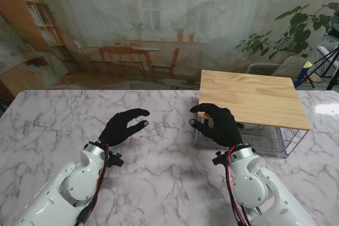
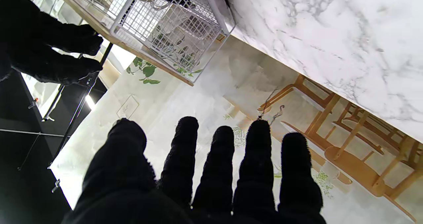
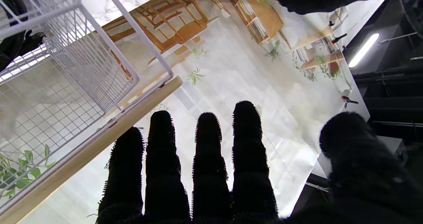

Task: Load the small electronics into the mesh drawer

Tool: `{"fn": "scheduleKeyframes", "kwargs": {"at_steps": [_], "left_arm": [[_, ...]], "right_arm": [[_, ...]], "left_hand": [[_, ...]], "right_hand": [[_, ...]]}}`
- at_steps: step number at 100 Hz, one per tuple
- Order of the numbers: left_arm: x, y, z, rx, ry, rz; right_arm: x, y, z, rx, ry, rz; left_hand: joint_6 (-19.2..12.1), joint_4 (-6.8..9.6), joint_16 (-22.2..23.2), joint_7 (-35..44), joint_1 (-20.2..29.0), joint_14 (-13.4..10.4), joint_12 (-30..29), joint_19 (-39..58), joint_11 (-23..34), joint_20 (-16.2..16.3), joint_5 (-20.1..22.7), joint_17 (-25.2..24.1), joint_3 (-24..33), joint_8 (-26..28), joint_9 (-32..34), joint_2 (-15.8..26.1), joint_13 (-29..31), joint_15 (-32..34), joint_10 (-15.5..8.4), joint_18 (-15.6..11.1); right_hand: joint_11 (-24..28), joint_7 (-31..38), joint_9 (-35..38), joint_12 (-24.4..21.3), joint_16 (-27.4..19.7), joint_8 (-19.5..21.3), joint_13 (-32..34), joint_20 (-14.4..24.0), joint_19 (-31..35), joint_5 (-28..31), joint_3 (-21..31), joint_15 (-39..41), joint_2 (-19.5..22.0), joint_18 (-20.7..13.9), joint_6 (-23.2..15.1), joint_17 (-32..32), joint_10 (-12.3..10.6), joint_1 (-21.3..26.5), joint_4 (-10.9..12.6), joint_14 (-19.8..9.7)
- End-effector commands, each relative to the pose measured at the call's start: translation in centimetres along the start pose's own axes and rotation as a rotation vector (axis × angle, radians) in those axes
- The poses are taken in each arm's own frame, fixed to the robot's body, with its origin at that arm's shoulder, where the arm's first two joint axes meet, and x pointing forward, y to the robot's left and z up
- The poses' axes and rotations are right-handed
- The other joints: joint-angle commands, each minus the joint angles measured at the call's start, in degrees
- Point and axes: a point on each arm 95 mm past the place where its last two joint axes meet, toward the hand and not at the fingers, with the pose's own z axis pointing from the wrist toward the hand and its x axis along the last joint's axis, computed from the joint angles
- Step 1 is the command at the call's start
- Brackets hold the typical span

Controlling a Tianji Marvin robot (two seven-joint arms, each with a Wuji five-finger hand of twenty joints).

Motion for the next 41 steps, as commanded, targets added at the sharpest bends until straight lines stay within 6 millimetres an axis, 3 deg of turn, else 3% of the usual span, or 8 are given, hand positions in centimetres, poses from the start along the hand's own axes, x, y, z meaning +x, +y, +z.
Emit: {"fn": "scheduleKeyframes", "kwargs": {"at_steps": [1,41], "left_arm": [[-0.5,0.1,-0.1,-0.018,-0.004,0.002],[-1.5,0.2,-0.4,-0.044,-0.009,0.061]], "right_arm": [[-0.5,-0.4,-0.1,0.015,-0.013,-0.029],[-0.5,-0.6,-0.4,0.048,-0.006,-0.01]], "left_hand": [[0.5,-0.9,0.4,0.7,1.3,0.3,0.8,1.2,0.9,1.1,1.6,-0.4,-0.8,0.9,0.7,1.9,0.7,0.9,-1.0,0.6],[0.8,-0.92,0.6,-0.4,1.1,0.1,0.8,1.4,1.1,1.1,0.3,-0.6,-0.9,0.0,0.0,2.5,0.5,0.9,-0.9,0.4]], "right_hand": [[0.0,0.5,-0.7,-0.3,-0.5,1.0,-0.6,-0.4,-0.1,-1.6,-0.5,-1.9,1.6,6.1,-2.3,1.6,-1.8,0.8,1.7,-1.5],[-0.1,0.6,-0.3,-0.4,-1.3,0.7,-0.5,-0.3,0.0,-1.3,0.0,-1.6,1.4,6.3,-2.4,1.8,-1.9,0.7,1.7,-1.6]]}}
